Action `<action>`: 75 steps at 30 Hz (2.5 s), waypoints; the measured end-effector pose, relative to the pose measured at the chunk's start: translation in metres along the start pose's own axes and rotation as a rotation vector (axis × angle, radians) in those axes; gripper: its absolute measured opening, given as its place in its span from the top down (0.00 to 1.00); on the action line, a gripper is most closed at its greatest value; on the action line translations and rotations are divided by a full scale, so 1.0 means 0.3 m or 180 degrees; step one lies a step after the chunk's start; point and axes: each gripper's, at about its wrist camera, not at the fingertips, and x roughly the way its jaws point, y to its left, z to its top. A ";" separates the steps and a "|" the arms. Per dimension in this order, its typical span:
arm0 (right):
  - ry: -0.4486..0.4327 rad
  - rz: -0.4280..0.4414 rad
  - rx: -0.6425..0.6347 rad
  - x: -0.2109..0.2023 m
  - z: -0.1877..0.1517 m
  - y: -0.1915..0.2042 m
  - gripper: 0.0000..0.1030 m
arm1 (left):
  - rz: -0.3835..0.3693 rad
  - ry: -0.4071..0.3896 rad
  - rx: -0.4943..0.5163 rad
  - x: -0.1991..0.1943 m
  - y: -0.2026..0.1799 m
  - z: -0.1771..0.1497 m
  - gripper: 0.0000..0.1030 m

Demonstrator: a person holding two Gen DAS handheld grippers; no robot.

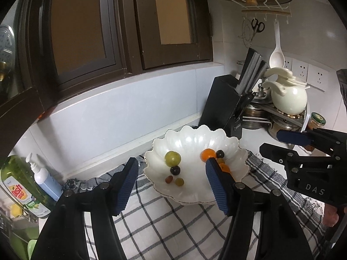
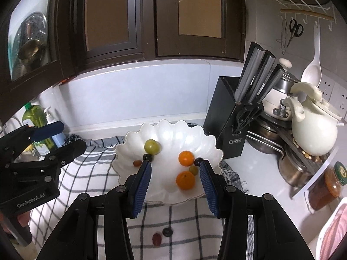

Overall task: Organize fruits
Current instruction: 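Raise both tools from the bowl and pull back over the cloth, then lower both tools toward the last dark plum and brown date on the cloth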

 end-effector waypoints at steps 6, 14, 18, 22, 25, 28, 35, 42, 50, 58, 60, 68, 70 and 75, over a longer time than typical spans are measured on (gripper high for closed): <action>-0.0003 -0.0018 -0.0047 -0.027 -0.047 0.010 0.54 | 0.0012 -0.0039 0.0018 -0.046 -0.017 -0.042 0.37; 0.0048 -0.0026 -0.0008 -0.042 -0.106 0.002 0.54 | -0.0055 -0.0011 0.0077 -0.057 -0.050 -0.098 0.36; 0.0081 -0.0060 -0.0010 -0.046 -0.139 -0.001 0.54 | -0.0073 0.0027 0.0156 -0.049 -0.072 -0.139 0.35; 0.0148 -0.0050 -0.0002 -0.042 -0.182 -0.007 0.54 | -0.0112 0.0109 0.0216 -0.039 -0.091 -0.185 0.35; 0.0198 -0.0027 0.0011 -0.033 -0.208 -0.010 0.54 | -0.0139 0.0160 0.0219 -0.032 -0.102 -0.212 0.35; 0.0242 0.0011 -0.0003 -0.023 -0.238 -0.009 0.54 | -0.0150 0.0199 0.0223 -0.027 -0.111 -0.240 0.35; 0.0334 0.0087 -0.0092 -0.001 -0.290 -0.008 0.54 | -0.0205 0.0313 0.0221 -0.002 -0.138 -0.301 0.35; 0.0457 0.0168 -0.0182 0.044 -0.327 -0.014 0.54 | -0.0245 0.0392 0.0217 0.046 -0.169 -0.357 0.35; 0.0627 0.0274 -0.0318 0.114 -0.378 -0.024 0.54 | -0.0373 0.0441 0.0306 0.096 -0.221 -0.416 0.36; 0.0779 0.0418 -0.0514 0.185 -0.409 -0.028 0.54 | -0.0626 0.0637 0.0316 0.166 -0.253 -0.456 0.36; 0.0829 0.0506 -0.0544 0.211 -0.414 -0.032 0.54 | -0.0667 0.0671 0.0331 0.182 -0.263 -0.462 0.37; 0.0922 0.0723 -0.0673 0.290 -0.425 -0.044 0.55 | -0.0804 0.0791 0.0398 0.246 -0.315 -0.481 0.42; 0.0930 0.0790 -0.0684 0.300 -0.425 -0.045 0.59 | -0.0862 0.0832 0.0370 0.261 -0.322 -0.481 0.43; 0.0957 0.0901 -0.0685 0.331 -0.424 -0.048 0.64 | -0.0932 0.0858 0.0395 0.288 -0.348 -0.479 0.46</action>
